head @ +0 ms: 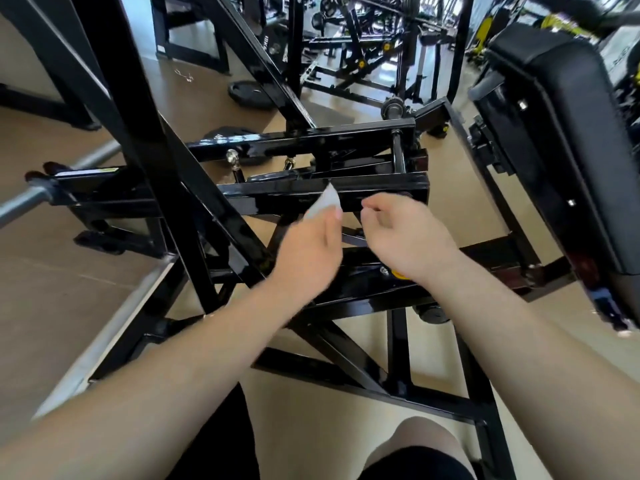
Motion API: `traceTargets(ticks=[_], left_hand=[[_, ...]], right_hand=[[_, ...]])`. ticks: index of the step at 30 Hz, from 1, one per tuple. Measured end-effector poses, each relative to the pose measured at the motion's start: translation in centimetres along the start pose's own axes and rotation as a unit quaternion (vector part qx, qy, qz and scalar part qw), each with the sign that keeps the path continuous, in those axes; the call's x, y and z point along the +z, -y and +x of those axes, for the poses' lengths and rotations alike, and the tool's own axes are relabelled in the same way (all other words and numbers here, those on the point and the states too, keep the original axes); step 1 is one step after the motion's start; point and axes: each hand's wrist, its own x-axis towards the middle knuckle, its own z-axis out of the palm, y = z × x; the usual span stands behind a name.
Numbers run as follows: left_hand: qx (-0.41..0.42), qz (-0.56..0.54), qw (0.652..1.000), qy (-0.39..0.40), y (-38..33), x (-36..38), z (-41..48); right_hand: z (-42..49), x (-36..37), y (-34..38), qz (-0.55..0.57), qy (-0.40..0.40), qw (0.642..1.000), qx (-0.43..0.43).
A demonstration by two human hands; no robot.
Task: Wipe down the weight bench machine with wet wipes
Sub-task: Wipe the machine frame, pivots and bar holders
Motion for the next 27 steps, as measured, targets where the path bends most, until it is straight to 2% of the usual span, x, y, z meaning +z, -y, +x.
traceTargets(ticks=[2, 3, 4, 9, 11, 14, 16, 18, 19, 21, 23, 24, 27], left_hand=[[-0.013, -0.012, 0.992, 0.123, 1.3, 3.2, -5.0], [0.009, 0.003, 0.987, 0.160, 1.8, 4.7, -7.8], [0.040, 0.031, 0.985, 0.162, 2.3, 5.9, -10.1], [0.071, 0.139, 0.978, 0.137, 5.4, 6.2, -13.0], [0.045, 0.163, 0.979, 0.115, 5.7, 5.7, -11.3], [0.001, 0.105, 0.990, 0.089, 2.1, 6.8, -9.5], [0.030, 0.067, 0.992, 0.098, 0.4, 7.8, -10.0], [0.059, 0.089, 0.989, 0.107, 1.4, 7.6, -10.2], [0.051, 0.124, 0.984, 0.114, 2.3, 7.2, -9.9], [-0.019, 0.193, 0.975, 0.108, 3.5, 6.8, -8.8], [-0.090, 0.157, 0.979, 0.093, 2.3, 7.3, -8.2], [-0.095, 0.114, 0.986, 0.080, 1.0, 7.9, -8.4], [-0.010, 0.012, 0.998, 0.059, -1.9, 9.2, -10.5]], right_hand=[[-0.4, 1.2, -0.3, -0.142, -0.032, 0.989, -0.027], [-0.6, 1.4, -0.4, -0.174, -0.058, 0.982, -0.035], [-0.8, 1.6, -0.4, -0.184, -0.081, 0.979, -0.034], [-1.3, 2.4, -0.1, -0.221, -0.126, 0.966, -0.054], [-1.4, 2.4, 0.0, -0.219, -0.130, 0.965, -0.054], [-1.3, 2.2, 0.1, -0.219, -0.143, 0.964, -0.052], [-1.4, 2.4, -0.1, -0.208, -0.149, 0.965, -0.054], [-1.4, 2.5, -0.5, -0.189, -0.156, 0.967, -0.074], [-1.5, 2.4, -0.6, -0.174, -0.154, 0.969, -0.084], [-1.8, 2.1, -1.0, -0.153, -0.131, 0.973, -0.112], [-2.7, 1.8, -1.1, -0.149, -0.098, 0.977, -0.116], [-3.5, 1.5, -1.4, -0.163, -0.102, 0.976, -0.101], [-6.2, 0.2, -4.0, -0.254, -0.218, 0.942, -0.024]])
